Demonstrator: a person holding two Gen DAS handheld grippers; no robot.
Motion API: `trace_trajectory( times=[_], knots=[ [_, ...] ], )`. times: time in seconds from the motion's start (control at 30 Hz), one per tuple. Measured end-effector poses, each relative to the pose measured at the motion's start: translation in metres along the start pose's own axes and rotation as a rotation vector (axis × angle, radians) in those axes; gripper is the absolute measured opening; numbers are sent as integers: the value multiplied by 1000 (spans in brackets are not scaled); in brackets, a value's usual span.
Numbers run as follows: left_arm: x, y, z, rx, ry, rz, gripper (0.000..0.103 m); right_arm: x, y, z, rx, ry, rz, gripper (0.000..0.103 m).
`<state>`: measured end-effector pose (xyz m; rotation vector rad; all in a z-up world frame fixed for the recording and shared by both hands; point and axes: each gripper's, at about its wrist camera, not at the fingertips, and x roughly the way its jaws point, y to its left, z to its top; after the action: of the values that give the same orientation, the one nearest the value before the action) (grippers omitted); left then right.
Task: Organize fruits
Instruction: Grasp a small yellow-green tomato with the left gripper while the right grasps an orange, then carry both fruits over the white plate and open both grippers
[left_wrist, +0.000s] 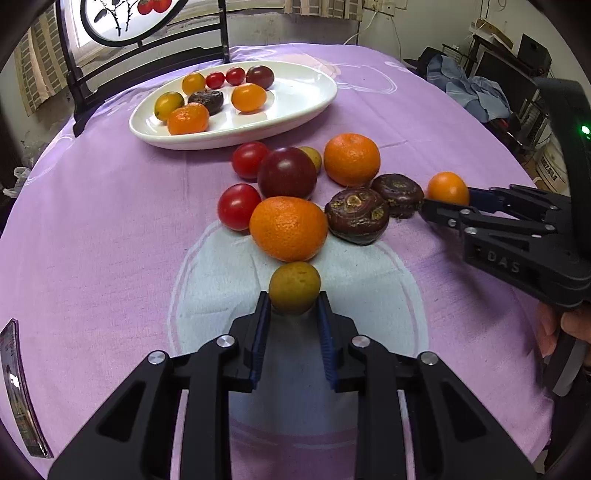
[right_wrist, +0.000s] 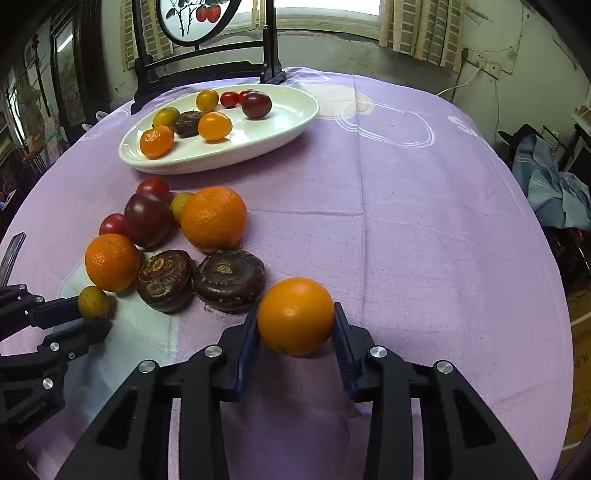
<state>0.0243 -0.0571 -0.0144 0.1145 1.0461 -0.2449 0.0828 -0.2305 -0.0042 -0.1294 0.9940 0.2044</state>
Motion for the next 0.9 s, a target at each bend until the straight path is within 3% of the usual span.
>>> trace_trajectory(
  times=[0.23,0.43,0.67,0.9],
  knots=[
    [-32,11,7,12,-82,9,25,-51,-9,0,60,-136,101,38],
    [-46,23,46,10,-144,30,24,-71,13,35,-8,-234,142,38],
    [-19,61,112,-89,-168,29,24,-35,39,89,-73,-225,122,38],
    [24,79,161,-121,-147,61,24,30,52,120,-73,-137,97,38]
  ],
)
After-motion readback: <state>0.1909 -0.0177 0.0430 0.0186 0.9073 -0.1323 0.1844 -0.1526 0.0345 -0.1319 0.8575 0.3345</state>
